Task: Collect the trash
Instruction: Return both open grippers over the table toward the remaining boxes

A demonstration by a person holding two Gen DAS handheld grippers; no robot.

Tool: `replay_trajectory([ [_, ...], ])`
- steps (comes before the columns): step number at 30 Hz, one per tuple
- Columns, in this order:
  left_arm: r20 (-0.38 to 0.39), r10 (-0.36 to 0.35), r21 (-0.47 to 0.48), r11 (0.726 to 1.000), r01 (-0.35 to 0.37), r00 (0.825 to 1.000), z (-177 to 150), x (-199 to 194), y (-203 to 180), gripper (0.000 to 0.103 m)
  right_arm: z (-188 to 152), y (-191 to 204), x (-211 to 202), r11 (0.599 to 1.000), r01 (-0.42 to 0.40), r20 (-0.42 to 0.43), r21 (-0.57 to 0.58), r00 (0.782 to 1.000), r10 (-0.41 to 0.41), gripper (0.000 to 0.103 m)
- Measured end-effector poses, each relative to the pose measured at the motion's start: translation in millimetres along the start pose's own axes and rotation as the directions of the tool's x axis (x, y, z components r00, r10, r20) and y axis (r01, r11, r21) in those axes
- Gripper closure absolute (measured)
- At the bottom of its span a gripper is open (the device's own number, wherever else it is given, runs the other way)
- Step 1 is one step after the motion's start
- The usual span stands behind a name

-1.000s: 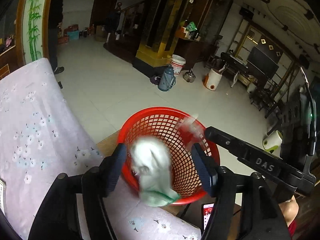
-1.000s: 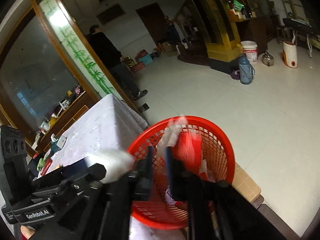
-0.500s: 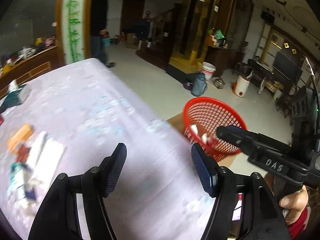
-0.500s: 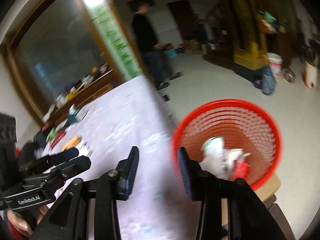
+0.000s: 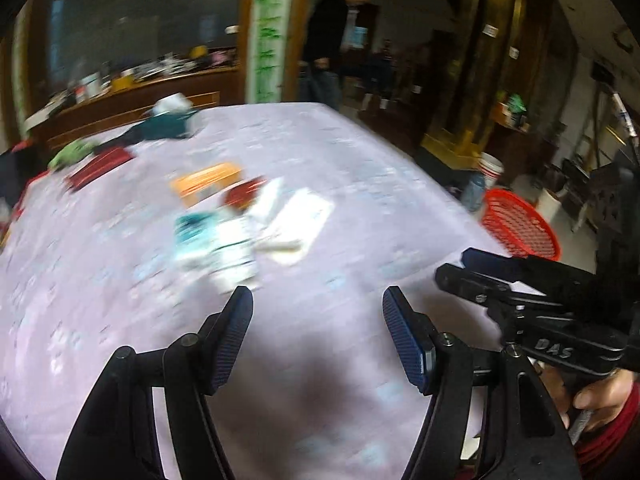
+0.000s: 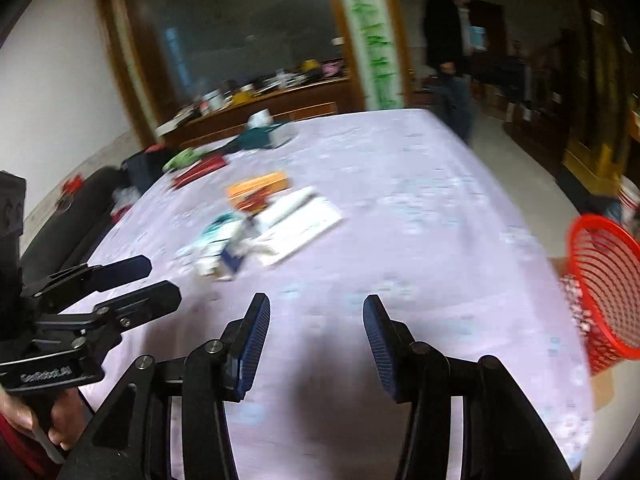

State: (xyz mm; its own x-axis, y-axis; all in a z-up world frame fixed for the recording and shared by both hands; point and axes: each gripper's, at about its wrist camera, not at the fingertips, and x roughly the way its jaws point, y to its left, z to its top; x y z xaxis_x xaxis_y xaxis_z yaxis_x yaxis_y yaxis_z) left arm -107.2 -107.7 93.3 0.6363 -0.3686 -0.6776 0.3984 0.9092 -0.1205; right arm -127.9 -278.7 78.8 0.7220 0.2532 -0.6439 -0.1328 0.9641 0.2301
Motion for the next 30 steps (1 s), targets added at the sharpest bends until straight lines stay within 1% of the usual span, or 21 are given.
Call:
replay_trajectory([
  [2, 0.013, 0.059, -0.029, 0.998, -0.058, 0.998, -11, -10, 26, 0.037, -2, 16, 8, 1.000, -0.025, -0.009, -0.007, 1.000, 0.025, 0.051],
  [3, 0.015, 0.072, -0.045, 0.996, -0.071, 0.997, -14, -12, 35, 0.037, -5, 24, 12, 0.999, -0.034, -0.012, -0.006, 0.999, 0.034, 0.051],
  [5, 0.005, 0.077, -0.093, 0.993, -0.076, 0.997, -23, -17, 57, 0.037, -7, 36, 21, 1.000, -0.030, -0.023, -0.006, 0.999, 0.030, 0.051],
  [8, -0.009, 0.089, -0.143, 0.986, -0.089, 0.996, -35, -18, 80, 0.037, -10, 51, 34, 0.999, -0.034, -0.061, -0.014, 0.998, 0.033, 0.051],
  [12, -0.023, 0.093, -0.175, 0.980, -0.095, 0.995, -45, -15, 96, 0.037, -15, 62, 46, 0.998, -0.060, -0.119, -0.029, 0.991, 0.056, 0.051],
  [16, -0.029, 0.083, -0.191, 0.978, -0.087, 0.996, -50, -11, 100, 0.037, -16, 73, 54, 0.997, -0.037, -0.144, -0.074, 0.989, 0.026, 0.051],
  [22, -0.041, 0.077, -0.194, 0.977, -0.084, 0.996, -52, -5, 103, 0.037, -16, 78, 58, 0.996, -0.043, -0.162, -0.078, 0.986, 0.030, 0.051],
  [30, -0.049, 0.078, -0.199, 0.976, -0.086, 0.996, -53, -1, 105, 0.037, -17, 79, 58, 0.995, -0.048, -0.164, -0.086, 0.986, 0.033, 0.051],
])
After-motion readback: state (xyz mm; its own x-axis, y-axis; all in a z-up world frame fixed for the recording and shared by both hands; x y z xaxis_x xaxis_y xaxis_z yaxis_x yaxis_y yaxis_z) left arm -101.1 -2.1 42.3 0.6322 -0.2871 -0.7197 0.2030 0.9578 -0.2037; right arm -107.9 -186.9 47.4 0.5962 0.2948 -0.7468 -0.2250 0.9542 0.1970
